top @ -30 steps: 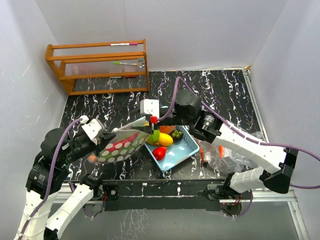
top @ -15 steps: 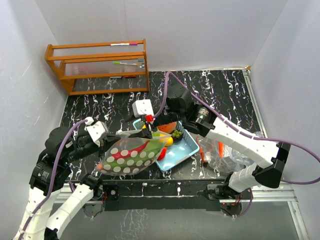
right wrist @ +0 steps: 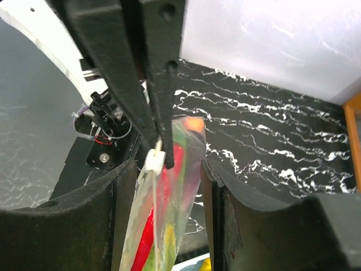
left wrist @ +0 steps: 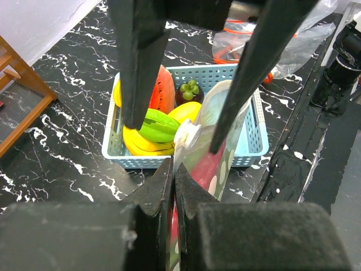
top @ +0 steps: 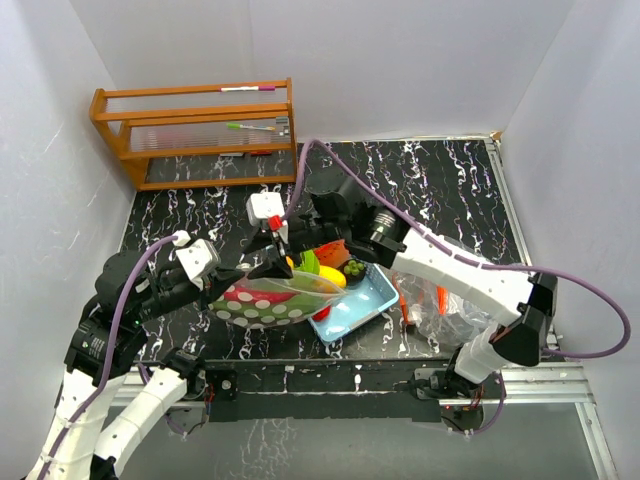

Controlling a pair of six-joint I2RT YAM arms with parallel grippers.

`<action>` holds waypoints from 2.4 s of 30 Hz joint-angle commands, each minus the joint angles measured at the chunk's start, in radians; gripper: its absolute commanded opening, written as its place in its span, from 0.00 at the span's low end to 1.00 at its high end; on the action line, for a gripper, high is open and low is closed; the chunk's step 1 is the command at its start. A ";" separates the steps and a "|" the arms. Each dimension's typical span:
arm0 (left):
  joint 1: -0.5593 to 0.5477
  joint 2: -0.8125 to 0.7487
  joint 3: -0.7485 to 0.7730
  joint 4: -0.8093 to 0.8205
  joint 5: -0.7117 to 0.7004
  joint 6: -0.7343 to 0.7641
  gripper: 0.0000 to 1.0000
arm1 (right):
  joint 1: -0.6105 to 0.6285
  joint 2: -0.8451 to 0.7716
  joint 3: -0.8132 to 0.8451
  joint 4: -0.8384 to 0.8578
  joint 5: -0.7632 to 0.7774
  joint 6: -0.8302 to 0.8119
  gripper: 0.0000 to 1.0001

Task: Place the food in the zip-top bag and seal the zipper
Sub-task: Zip the zipper food storage bag at the center of the board.

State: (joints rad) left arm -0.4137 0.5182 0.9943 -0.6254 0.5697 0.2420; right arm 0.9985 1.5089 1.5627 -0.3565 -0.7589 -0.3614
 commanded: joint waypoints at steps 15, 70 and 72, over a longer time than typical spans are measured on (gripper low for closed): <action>0.000 -0.002 0.000 0.068 0.031 -0.010 0.00 | -0.005 0.008 0.056 0.115 0.039 0.160 0.40; 0.000 -0.024 0.008 0.074 -0.007 -0.020 0.00 | -0.024 0.023 0.048 0.108 -0.036 0.200 0.53; 0.000 -0.024 0.009 0.073 -0.007 -0.018 0.00 | -0.025 0.026 0.051 0.110 -0.034 0.202 0.53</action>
State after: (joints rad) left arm -0.4137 0.5056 0.9901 -0.5999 0.5575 0.2245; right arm 0.9787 1.5364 1.5612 -0.2844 -0.7818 -0.1749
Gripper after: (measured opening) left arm 0.008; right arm 0.527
